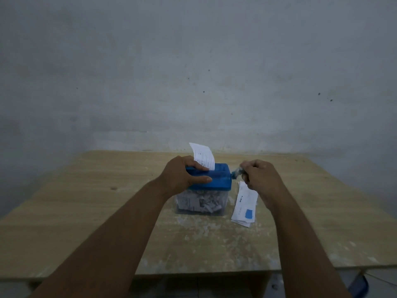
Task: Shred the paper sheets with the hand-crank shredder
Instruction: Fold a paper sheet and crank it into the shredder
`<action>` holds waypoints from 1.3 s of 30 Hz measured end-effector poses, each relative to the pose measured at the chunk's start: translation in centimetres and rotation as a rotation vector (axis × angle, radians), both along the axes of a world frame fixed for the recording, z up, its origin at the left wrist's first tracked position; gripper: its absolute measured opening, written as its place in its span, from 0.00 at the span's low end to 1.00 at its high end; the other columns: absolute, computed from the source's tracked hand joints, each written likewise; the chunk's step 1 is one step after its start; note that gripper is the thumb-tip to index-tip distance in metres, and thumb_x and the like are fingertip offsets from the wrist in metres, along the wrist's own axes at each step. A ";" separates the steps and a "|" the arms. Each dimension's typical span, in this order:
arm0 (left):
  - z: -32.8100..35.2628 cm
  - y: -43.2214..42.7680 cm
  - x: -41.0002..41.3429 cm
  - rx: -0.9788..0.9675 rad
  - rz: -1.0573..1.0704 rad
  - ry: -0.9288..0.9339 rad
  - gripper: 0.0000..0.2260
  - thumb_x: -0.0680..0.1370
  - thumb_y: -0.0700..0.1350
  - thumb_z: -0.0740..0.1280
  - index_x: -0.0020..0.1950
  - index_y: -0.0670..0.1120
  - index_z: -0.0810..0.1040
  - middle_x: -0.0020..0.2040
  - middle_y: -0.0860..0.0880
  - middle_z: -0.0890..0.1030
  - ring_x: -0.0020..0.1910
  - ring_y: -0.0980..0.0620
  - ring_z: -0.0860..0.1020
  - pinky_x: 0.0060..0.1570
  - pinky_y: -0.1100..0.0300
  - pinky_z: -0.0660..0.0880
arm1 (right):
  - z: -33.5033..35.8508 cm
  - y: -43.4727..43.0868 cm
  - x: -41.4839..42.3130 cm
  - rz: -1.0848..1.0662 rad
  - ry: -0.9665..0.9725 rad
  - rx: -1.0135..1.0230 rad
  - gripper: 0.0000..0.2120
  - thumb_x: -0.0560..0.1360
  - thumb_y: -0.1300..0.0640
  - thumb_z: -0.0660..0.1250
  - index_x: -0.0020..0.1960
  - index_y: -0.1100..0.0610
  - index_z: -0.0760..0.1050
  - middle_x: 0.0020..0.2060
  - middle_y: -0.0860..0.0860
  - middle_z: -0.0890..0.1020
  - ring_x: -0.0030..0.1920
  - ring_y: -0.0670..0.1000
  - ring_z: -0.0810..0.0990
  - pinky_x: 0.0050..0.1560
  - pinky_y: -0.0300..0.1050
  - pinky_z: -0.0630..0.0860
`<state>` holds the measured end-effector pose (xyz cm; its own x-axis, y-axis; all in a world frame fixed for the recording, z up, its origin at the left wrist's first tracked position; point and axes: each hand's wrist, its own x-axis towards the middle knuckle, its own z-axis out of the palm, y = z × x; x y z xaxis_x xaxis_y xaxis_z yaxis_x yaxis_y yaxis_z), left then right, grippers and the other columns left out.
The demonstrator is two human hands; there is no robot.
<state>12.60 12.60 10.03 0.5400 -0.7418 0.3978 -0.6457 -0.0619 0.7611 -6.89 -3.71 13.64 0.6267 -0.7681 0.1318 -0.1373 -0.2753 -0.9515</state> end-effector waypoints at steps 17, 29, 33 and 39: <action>-0.8 -0.2 0.1 -0.032 0.010 -0.029 0.16 0.67 0.57 0.84 0.52 0.56 0.90 0.56 0.60 0.86 0.54 0.62 0.82 0.49 0.72 0.78 | -7.3 -5.0 5.6 0.027 0.160 0.084 0.11 0.85 0.56 0.63 0.45 0.60 0.76 0.35 0.56 0.78 0.33 0.52 0.71 0.36 0.49 0.70; -0.8 -0.4 -0.3 -0.043 0.048 -0.014 0.15 0.68 0.56 0.84 0.51 0.55 0.90 0.54 0.61 0.85 0.55 0.61 0.81 0.48 0.69 0.77 | -6.5 1.4 -1.6 -0.128 -0.012 -0.014 0.12 0.83 0.54 0.65 0.46 0.61 0.78 0.41 0.58 0.81 0.39 0.53 0.76 0.42 0.51 0.73; -0.3 -0.2 -0.3 -0.025 -0.014 0.000 0.15 0.68 0.54 0.84 0.53 0.53 0.90 0.51 0.59 0.85 0.50 0.62 0.82 0.46 0.71 0.77 | -2.1 1.4 -2.4 -0.055 -0.039 -0.093 0.07 0.83 0.57 0.66 0.48 0.56 0.80 0.40 0.52 0.84 0.37 0.50 0.77 0.41 0.48 0.75; -0.3 -0.2 0.0 -0.009 -0.043 -0.021 0.15 0.69 0.52 0.84 0.54 0.52 0.90 0.51 0.61 0.85 0.49 0.66 0.82 0.48 0.73 0.78 | 0.5 -2.4 1.5 -0.012 -0.024 -0.088 0.13 0.83 0.50 0.67 0.46 0.58 0.80 0.37 0.53 0.83 0.37 0.52 0.76 0.43 0.52 0.75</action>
<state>12.56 12.42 9.68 0.4988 -0.7607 0.4153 -0.6637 -0.0272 0.7475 -5.40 -6.12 14.14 0.6135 -0.7601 0.2142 -0.1187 -0.3569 -0.9266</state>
